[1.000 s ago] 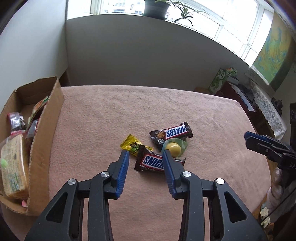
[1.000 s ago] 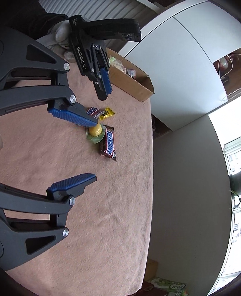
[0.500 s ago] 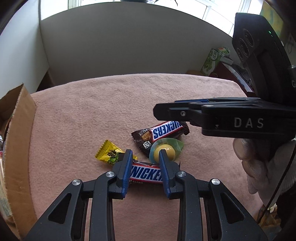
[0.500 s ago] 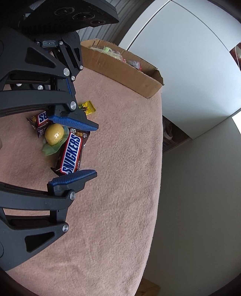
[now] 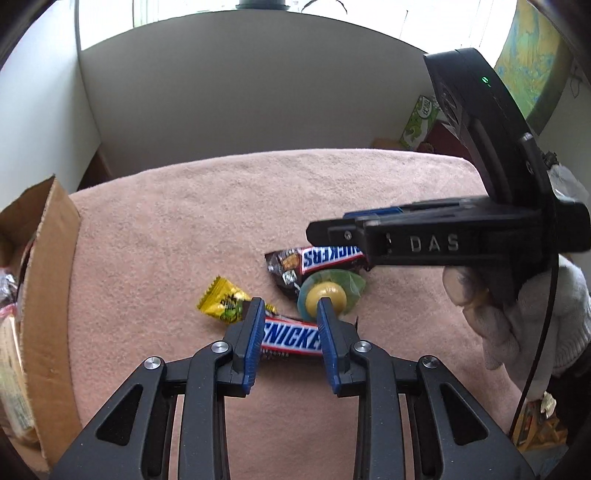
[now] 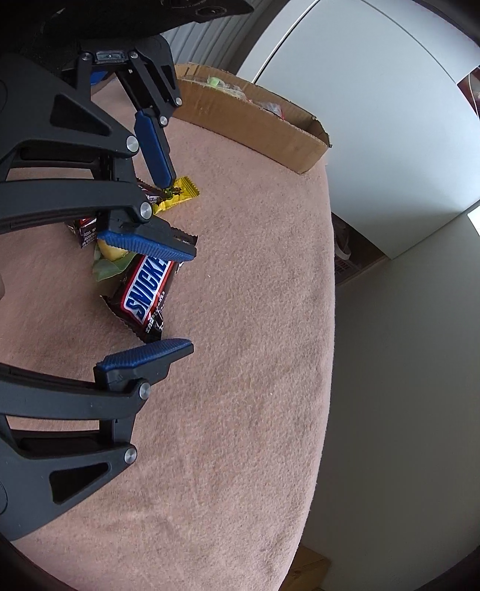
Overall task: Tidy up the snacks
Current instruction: 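Grasp the large Snickers bar with the left gripper while the right gripper grasps the small Snickers bar, then carry both Snickers bars into the cardboard box and open both grippers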
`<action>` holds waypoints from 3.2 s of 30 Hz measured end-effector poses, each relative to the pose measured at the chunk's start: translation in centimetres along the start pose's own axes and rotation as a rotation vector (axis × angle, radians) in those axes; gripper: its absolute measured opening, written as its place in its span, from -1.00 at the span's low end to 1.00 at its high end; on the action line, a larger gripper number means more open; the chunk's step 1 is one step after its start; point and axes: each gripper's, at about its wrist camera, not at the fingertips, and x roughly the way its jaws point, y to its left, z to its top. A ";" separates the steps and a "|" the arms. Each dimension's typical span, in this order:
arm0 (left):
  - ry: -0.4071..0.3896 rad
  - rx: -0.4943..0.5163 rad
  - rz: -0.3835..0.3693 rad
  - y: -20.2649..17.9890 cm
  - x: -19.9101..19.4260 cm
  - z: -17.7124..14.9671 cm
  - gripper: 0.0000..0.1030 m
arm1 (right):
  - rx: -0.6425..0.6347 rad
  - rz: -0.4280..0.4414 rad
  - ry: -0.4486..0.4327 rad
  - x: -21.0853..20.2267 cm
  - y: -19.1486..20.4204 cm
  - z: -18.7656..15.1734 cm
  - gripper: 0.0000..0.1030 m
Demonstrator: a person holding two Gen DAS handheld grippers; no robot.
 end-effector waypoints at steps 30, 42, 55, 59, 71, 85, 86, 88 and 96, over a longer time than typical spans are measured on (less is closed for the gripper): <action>0.005 0.102 0.004 -0.3 -3.8 -4.1 -0.47 | -0.126 0.022 0.069 0.2 1.9 -1.1 -0.09; 0.102 -0.145 -0.136 2.4 -3.0 -7.7 -0.24 | -0.207 -0.049 0.089 2.0 3.8 -0.8 -0.05; 0.091 -0.024 -0.009 -0.8 0.2 -4.4 -0.01 | -0.163 -0.180 0.045 0.4 0.6 -0.7 -0.05; 0.096 0.032 0.044 -1.3 0.8 -4.4 -0.01 | -0.152 -0.169 0.043 -0.3 0.3 -1.4 -0.02; 0.099 0.023 0.095 -0.2 -0.1 -4.3 -0.24 | -0.244 -0.265 0.054 -0.2 1.8 -3.1 -0.20; 0.071 -0.010 0.085 0.9 -1.4 -5.2 -0.48 | -0.215 -0.279 0.037 -2.6 2.3 -5.8 -0.42; 0.065 -0.009 0.088 1.0 -1.7 -5.3 -0.48 | -0.217 -0.282 0.032 -2.8 2.6 -6.1 -0.42; 0.049 -0.002 0.098 1.1 -2.6 -5.5 -0.48 | -0.216 -0.281 0.023 -3.4 3.0 -6.5 -0.42; -0.026 0.013 0.117 1.2 -6.4 -6.6 -0.48 | -0.218 -0.290 -0.014 -5.4 5.2 -7.8 -0.42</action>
